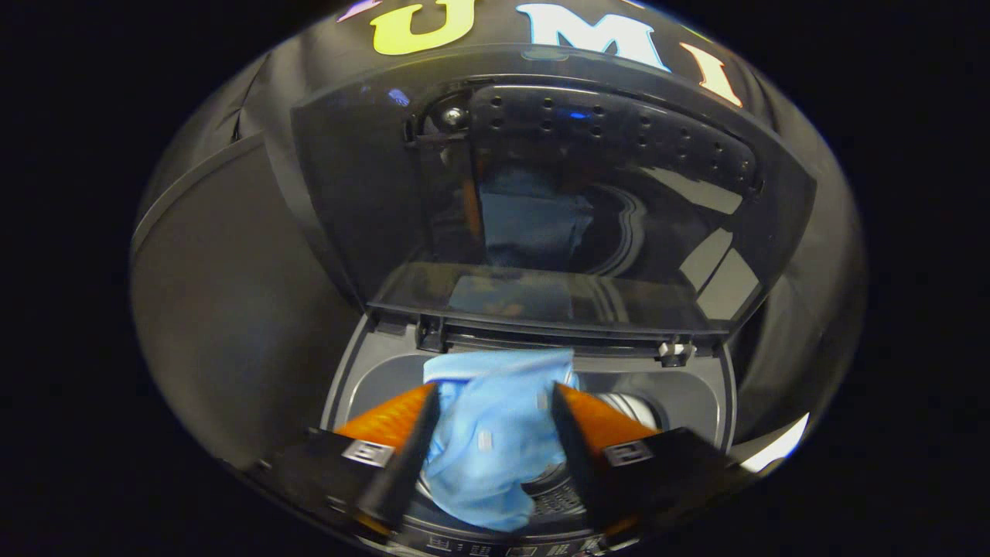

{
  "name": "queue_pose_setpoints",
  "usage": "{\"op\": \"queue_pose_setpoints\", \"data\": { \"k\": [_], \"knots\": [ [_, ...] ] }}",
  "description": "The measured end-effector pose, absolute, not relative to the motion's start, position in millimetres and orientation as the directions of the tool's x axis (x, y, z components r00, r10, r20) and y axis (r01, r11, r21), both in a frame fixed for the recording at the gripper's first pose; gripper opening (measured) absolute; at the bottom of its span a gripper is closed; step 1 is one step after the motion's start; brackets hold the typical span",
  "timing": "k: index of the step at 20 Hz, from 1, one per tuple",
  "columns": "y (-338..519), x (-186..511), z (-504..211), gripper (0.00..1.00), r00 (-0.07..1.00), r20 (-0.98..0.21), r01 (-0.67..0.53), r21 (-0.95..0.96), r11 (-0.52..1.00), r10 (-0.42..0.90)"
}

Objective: Put the clothes into the washing machine and then close the washing machine lid.

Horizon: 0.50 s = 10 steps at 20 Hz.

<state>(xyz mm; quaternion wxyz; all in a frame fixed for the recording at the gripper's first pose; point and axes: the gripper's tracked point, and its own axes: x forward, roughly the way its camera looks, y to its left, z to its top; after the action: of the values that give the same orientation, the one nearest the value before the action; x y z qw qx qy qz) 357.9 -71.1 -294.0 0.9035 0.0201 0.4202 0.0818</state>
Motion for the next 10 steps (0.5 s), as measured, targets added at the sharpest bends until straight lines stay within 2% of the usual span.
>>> {"op": "queue_pose_setpoints", "data": {
  "k": [3, 10],
  "knots": [
    [-72.1, 354.3, -295.5, 0.97, 0.642, -0.75, -0.136, 0.092, 0.986, 0.158],
    [-64.1, 351.1, -274.9, 0.98, 0.675, -0.713, -0.134, 0.137, 0.981, 0.192]
  ]
}}
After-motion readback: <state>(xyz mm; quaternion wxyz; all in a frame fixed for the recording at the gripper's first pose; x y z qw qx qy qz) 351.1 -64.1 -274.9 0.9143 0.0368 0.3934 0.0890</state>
